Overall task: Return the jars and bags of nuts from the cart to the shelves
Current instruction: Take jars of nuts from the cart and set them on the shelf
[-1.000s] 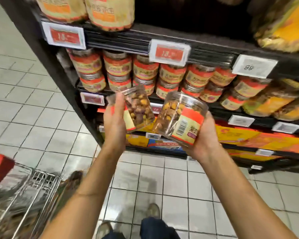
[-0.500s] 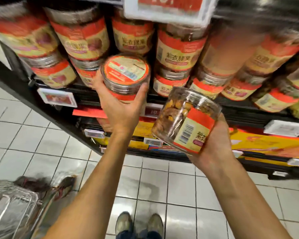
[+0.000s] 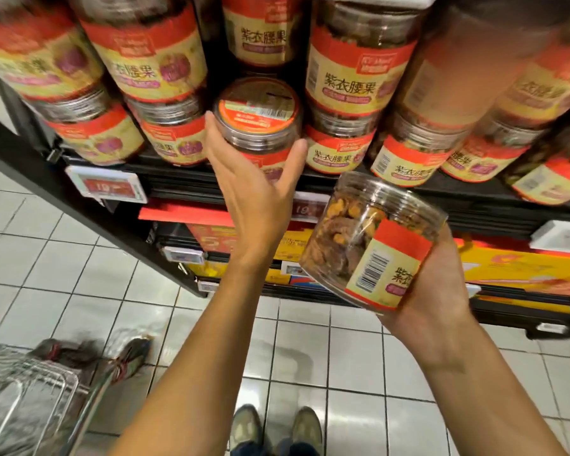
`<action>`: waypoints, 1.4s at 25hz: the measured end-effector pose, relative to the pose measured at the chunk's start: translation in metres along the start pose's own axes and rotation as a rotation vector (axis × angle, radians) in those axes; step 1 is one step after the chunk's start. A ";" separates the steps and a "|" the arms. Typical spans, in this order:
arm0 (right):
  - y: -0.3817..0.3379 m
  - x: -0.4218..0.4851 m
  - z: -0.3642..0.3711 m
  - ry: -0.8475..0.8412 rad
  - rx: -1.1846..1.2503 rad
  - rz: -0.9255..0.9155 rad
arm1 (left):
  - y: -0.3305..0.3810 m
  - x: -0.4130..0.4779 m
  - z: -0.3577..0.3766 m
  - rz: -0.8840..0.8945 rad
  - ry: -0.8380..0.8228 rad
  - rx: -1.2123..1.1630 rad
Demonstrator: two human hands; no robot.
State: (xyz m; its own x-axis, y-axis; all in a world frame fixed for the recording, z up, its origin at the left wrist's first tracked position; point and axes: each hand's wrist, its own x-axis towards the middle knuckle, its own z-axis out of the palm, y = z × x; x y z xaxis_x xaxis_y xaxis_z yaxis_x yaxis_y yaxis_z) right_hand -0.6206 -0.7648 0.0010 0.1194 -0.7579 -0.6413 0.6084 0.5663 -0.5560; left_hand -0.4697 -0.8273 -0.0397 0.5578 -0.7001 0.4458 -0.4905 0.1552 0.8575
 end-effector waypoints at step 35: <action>0.039 -0.039 0.061 -0.289 -0.655 -0.838 | 0.064 0.021 -0.078 -0.018 -0.297 -0.454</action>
State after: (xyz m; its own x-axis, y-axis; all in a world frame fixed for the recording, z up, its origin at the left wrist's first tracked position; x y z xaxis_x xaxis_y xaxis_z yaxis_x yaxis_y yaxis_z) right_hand -0.5536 -0.7327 0.0371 0.0943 -0.9809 0.1702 0.0589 -0.1651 -0.9845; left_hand -0.4370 -0.7773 0.0442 0.3176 -0.8622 0.3946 -0.1078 0.3806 0.9184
